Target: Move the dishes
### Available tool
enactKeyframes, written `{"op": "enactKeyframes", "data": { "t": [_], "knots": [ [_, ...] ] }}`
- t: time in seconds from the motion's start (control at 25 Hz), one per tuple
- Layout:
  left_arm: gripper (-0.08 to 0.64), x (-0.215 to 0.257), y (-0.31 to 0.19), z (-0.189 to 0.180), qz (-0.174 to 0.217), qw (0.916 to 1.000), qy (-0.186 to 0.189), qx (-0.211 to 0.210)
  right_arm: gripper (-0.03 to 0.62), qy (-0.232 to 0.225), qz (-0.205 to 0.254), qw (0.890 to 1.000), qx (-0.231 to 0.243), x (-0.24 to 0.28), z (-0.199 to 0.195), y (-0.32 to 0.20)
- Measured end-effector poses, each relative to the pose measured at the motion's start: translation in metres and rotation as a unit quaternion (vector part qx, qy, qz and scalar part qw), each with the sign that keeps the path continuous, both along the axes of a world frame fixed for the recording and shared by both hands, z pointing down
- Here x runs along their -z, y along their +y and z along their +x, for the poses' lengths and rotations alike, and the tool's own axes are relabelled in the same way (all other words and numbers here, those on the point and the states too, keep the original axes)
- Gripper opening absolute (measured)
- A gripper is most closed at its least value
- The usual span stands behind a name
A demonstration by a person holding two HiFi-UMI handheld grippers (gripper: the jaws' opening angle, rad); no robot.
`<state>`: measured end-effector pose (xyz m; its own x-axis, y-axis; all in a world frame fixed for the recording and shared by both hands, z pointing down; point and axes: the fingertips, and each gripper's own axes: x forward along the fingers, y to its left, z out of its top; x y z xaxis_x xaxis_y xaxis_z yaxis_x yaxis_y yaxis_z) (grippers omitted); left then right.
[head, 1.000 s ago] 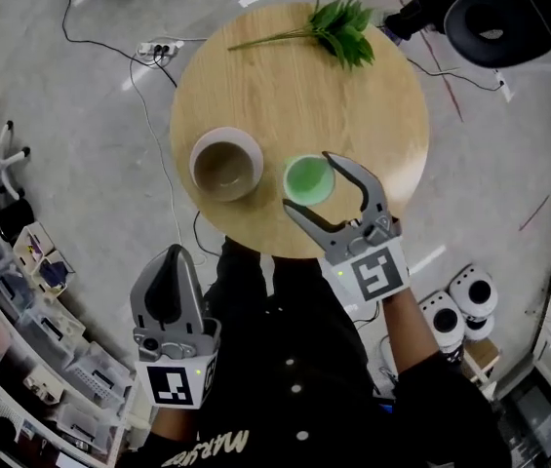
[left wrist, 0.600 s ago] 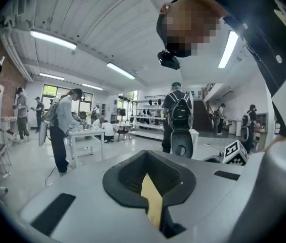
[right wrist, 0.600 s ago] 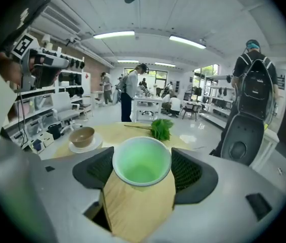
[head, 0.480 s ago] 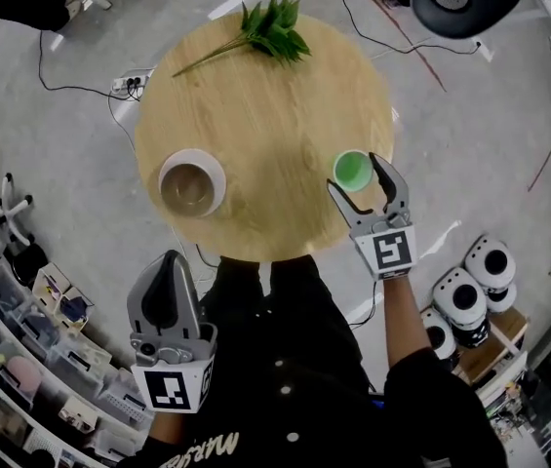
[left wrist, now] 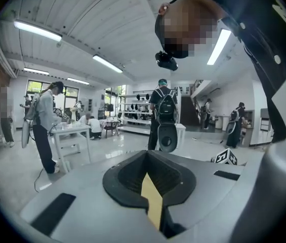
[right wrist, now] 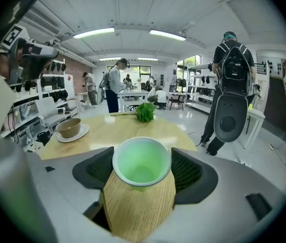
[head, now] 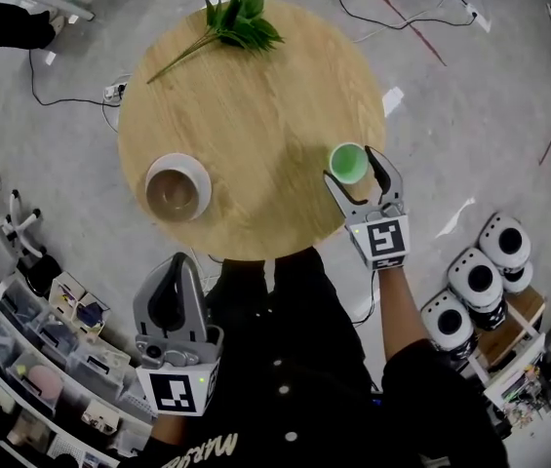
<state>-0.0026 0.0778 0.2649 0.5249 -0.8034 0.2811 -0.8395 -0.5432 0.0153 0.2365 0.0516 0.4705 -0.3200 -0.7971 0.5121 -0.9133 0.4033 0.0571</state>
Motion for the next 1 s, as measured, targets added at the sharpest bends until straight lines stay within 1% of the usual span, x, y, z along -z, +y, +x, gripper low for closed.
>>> {"op": "enactKeyframes", "data": {
  "t": [0.16, 0.4, 0.6, 0.68, 0.76, 0.84, 0.92, 1.0],
  "knots": [
    [0.011, -0.002, 0.000, 0.006, -0.002, 1.0000, -0.006, -0.005, 0.350, -0.006, -0.019, 1.000, -0.016, -0.010, 0.005, 0.004],
    [0.011, -0.005, 0.001, 0.010, -0.013, 0.9999, -0.009, -0.005, 0.351, 0.026, -0.020, 0.999, 0.007, -0.021, 0.004, 0.005],
    [0.011, -0.009, -0.001, 0.013, -0.017, 0.9998, -0.008, -0.005, 0.357, 0.019, -0.020, 1.000, 0.012, -0.027, 0.005, 0.005],
    [0.011, -0.009, -0.005, 0.014, -0.012, 0.9999, -0.009, -0.007, 0.384, 0.013, -0.026, 1.000, 0.010, -0.028, 0.006, 0.005],
    [0.011, -0.007, -0.006, 0.014, -0.005, 0.9999, -0.009, -0.009, 0.393, 0.008, -0.026, 1.000, 0.003, -0.022, 0.007, 0.006],
    [0.011, -0.003, -0.005, 0.012, -0.001, 0.9999, -0.008, -0.008, 0.394, 0.007, -0.013, 1.000, 0.000, -0.005, 0.010, 0.005],
    [0.011, 0.004, -0.005, 0.008, 0.012, 0.9999, -0.003, -0.004, 0.385, 0.006, 0.025, 1.000, 0.007, 0.026, 0.009, 0.001],
    [0.011, 0.011, -0.005, 0.002, 0.021, 0.9998, 0.003, 0.005, 0.328, -0.007, 0.079, 0.997, 0.022, 0.065, -0.001, -0.007]
  ]
}}
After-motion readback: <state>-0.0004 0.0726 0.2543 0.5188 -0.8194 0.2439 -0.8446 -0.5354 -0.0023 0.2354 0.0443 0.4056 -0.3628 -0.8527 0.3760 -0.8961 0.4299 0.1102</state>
